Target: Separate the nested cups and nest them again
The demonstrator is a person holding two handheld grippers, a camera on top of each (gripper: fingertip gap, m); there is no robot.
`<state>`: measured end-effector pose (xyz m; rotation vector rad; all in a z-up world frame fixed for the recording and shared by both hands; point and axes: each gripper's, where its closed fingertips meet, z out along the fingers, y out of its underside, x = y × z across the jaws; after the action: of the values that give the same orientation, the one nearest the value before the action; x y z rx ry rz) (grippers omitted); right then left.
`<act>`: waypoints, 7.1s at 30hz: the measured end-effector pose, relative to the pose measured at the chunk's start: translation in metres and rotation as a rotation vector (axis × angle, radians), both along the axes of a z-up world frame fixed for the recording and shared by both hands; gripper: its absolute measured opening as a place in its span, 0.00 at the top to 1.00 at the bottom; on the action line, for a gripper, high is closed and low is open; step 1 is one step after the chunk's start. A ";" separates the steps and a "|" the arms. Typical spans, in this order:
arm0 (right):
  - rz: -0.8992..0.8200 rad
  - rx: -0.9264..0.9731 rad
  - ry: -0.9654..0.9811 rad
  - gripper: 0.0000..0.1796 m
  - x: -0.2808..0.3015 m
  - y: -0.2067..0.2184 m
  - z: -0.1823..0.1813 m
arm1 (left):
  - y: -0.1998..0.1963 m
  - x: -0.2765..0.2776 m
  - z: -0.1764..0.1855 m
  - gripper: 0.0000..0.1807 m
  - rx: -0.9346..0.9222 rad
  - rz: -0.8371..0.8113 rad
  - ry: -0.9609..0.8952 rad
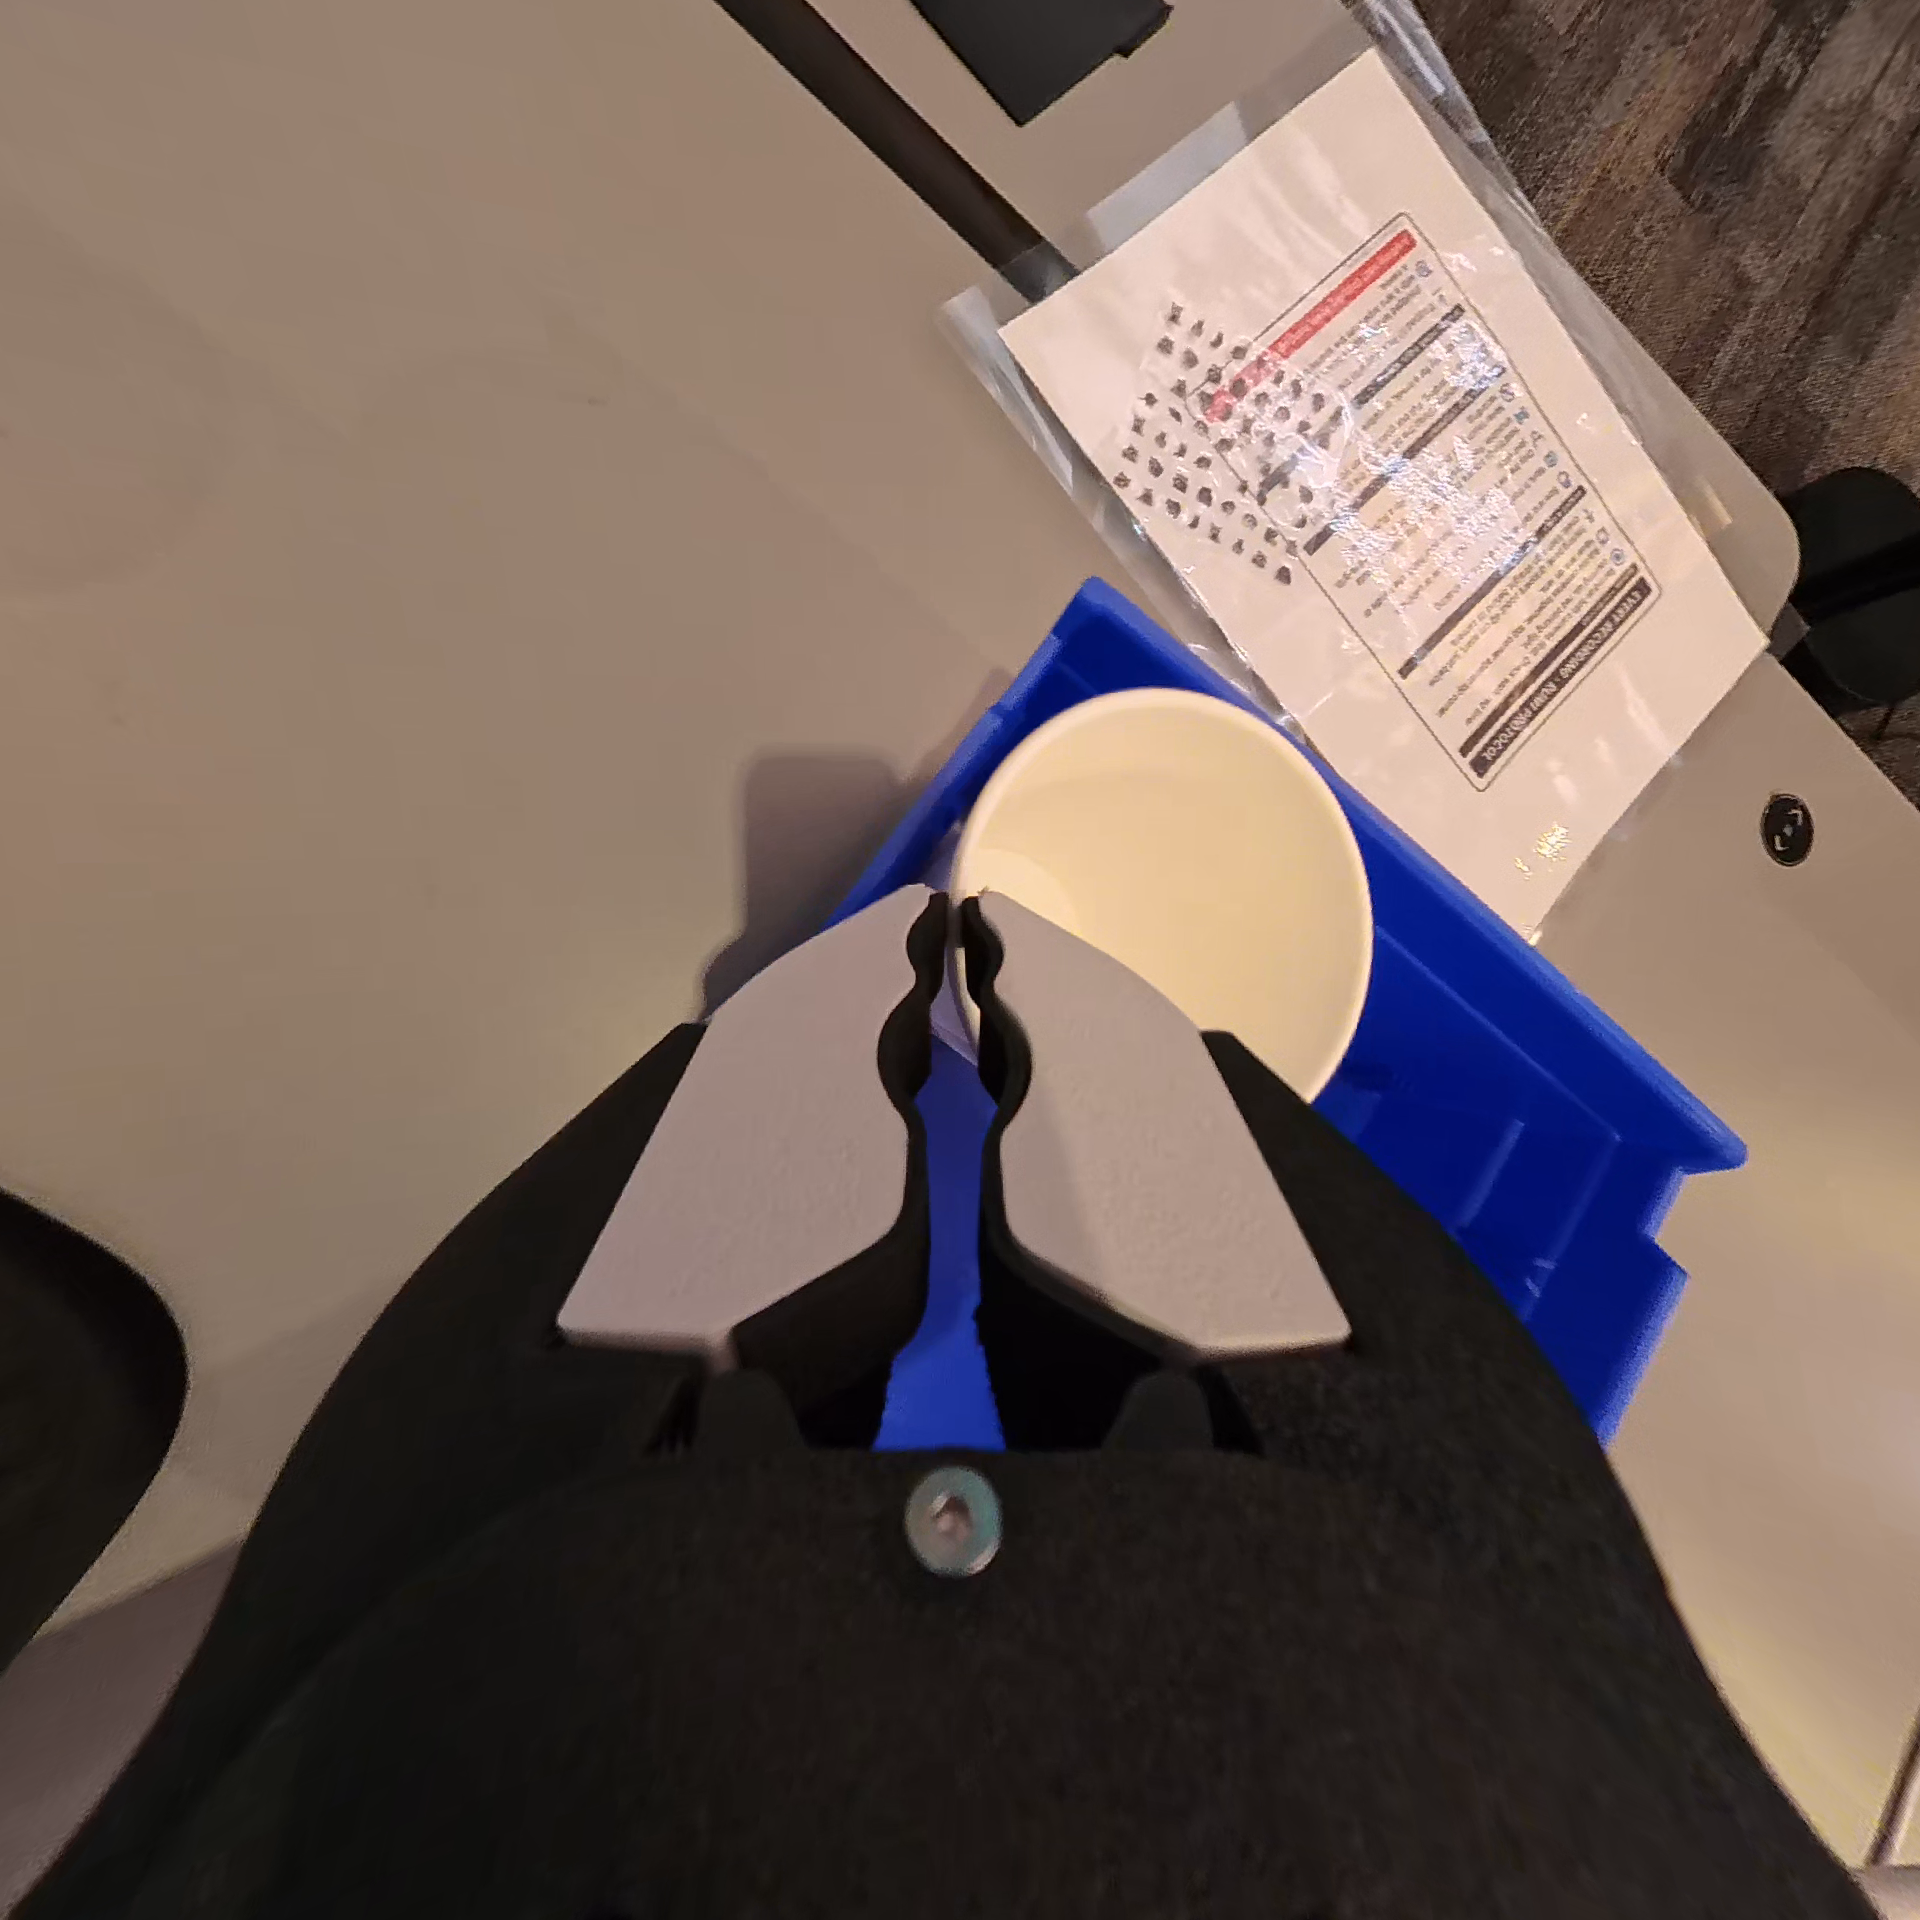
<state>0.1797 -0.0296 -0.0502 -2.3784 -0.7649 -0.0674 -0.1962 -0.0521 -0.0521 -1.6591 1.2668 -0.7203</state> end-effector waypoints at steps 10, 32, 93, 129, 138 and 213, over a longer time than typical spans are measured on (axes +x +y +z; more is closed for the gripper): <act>0.059 0.261 -0.093 0.86 -0.034 0.003 0.071 | -0.004 0.002 0.004 0.50 -0.004 -0.013 -0.011; 1.035 0.015 -0.005 0.98 -0.391 -0.079 0.083 | -0.015 0.005 0.016 0.50 -0.037 -0.045 -0.041; -0.271 0.049 -0.095 0.99 0.097 -0.027 0.040 | -0.009 0.004 0.003 0.50 -0.042 -0.033 -0.015; 0.765 0.173 0.070 0.92 -0.297 -0.082 0.152 | -0.004 -0.009 0.018 0.50 -0.096 0.011 -0.019; 1.018 0.045 0.029 0.92 -0.405 -0.090 0.124 | -0.009 -0.009 0.024 0.50 -0.093 -0.009 -0.013; 0.134 0.199 -0.034 0.99 -0.049 -0.107 0.194 | -0.012 -0.002 0.018 0.50 -0.072 -0.010 -0.016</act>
<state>0.1307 -0.1362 0.1443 -2.1385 -0.8890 -0.1232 -0.1979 -0.0637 -0.0341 -1.7026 1.2514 -0.7921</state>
